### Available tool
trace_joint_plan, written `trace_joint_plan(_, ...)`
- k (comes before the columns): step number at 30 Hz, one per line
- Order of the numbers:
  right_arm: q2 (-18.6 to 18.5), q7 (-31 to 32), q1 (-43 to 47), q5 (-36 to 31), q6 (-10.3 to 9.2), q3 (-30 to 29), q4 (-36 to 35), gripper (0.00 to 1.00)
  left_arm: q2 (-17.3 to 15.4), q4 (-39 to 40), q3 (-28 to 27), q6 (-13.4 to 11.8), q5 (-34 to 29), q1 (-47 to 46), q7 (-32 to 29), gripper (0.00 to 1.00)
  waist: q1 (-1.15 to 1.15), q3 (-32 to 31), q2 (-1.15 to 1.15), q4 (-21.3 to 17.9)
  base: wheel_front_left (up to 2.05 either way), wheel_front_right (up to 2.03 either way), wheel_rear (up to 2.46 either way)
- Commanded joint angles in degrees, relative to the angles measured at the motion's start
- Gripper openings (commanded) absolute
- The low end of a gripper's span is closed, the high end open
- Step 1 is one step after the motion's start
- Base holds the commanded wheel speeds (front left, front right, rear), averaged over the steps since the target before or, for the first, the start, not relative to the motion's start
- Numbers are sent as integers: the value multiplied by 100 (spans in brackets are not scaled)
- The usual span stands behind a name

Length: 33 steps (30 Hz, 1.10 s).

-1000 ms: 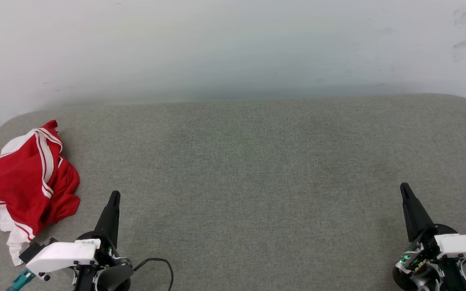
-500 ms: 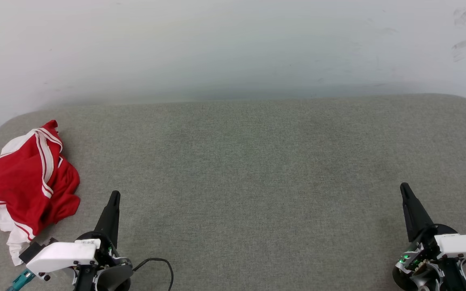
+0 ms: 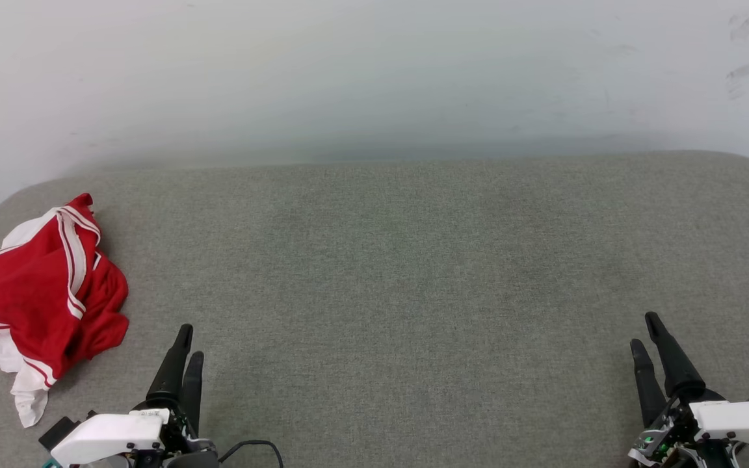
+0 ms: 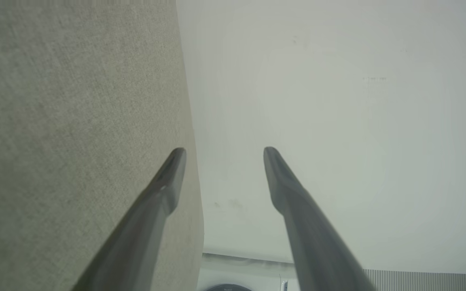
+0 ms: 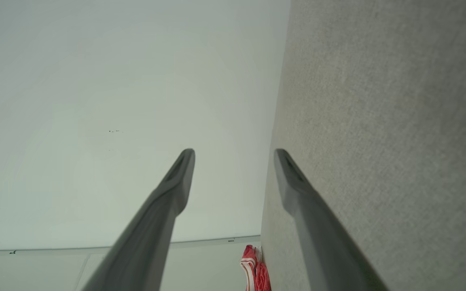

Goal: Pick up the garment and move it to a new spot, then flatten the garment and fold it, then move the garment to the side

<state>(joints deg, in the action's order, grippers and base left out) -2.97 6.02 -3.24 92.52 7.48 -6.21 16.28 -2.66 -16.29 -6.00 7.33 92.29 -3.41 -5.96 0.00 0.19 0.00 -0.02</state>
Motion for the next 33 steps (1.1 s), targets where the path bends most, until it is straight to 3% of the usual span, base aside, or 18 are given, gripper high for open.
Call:
trace_joint_plan(1, 0, -70, -79, -80, 1, 59, -130, 100, -11, 153, 4, 5, -81, -65, 77, 100, 0, 0, 0, -3, 0, 0, 0)
trace_joint_plan(15, 1, -454, -19, -818, 1, 65, -103, 100, -14, 344, -113, 8, -561, 146, 457, 100, 0, -2, 0, -18, 0, 0, 0)
trace_joint_plan(33, 2, -845, -71, -3459, 1, -35, -875, 100, -18, 783, -549, 11, -1994, 239, 847, 100, 0, 23, 0, -47, 0, 0, 0)
